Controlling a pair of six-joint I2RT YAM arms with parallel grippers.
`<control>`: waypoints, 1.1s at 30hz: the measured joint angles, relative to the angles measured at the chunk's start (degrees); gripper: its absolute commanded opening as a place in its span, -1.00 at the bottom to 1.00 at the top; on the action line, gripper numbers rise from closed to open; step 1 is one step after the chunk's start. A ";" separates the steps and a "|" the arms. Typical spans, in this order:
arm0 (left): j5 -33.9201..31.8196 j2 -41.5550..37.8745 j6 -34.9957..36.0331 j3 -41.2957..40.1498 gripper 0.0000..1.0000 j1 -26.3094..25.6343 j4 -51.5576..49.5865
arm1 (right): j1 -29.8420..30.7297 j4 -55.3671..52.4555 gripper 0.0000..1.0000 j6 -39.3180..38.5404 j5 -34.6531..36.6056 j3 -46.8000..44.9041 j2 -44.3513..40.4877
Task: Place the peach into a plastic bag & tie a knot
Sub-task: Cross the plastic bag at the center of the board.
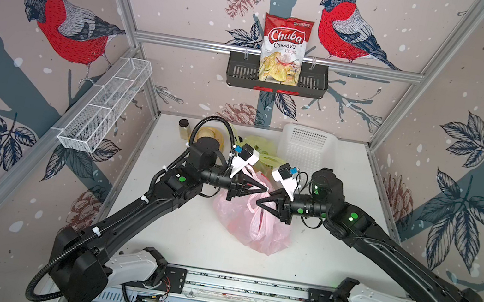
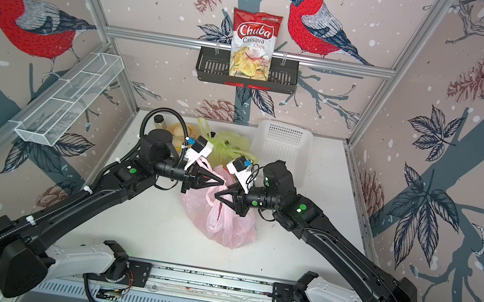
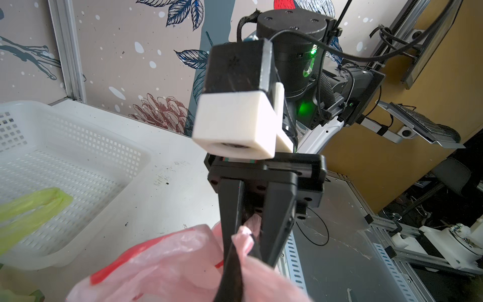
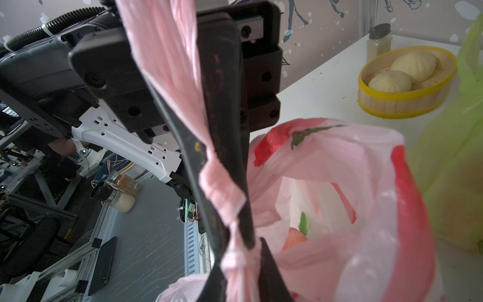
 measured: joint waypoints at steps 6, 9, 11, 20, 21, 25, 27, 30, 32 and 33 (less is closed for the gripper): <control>-0.90 -0.59 -0.46 -0.26 -0.09 0.00 0.48 | -0.74 0.55 -1.00 0.20 0.26 -0.50 -0.59; -1.77 -1.99 -1.25 -1.88 -0.01 0.04 0.35 | -0.92 0.90 -1.00 0.50 0.22 -0.83 -1.16; -2.62 -3.28 -1.25 -3.04 0.02 0.11 0.31 | -1.03 1.33 -1.00 1.36 -0.02 -0.85 -1.86; -4.35 -6.56 -3.08 -6.60 0.13 0.15 2.19 | -2.16 6.64 -1.00 4.92 -1.42 -1.66 -4.20; -4.31 -6.71 -3.21 -6.84 0.13 0.15 2.73 | -2.21 7.52 -1.00 4.98 -1.42 -1.66 -4.02; -4.13 -7.65 -4.44 -7.32 0.16 0.04 4.15 | -2.36 9.79 -1.00 6.60 -1.38 -1.53 -2.86; -4.11 -7.96 -4.55 -7.32 0.18 -0.02 4.66 | -2.47 10.95 -1.00 7.74 -1.36 -1.44 -2.32; -4.07 -8.22 -4.85 -7.32 0.19 -0.20 5.03 | -2.56 12.31 -1.00 8.41 -1.36 -1.03 -1.07; -4.17 -8.24 -4.85 -7.32 0.19 -0.39 5.01 | -2.62 12.68 -1.00 9.22 -1.36 -0.72 -0.39; -4.35 -8.13 -4.72 -7.30 0.20 -0.50 4.94 | -2.62 13.05 -1.00 9.25 -1.36 -0.59 -0.09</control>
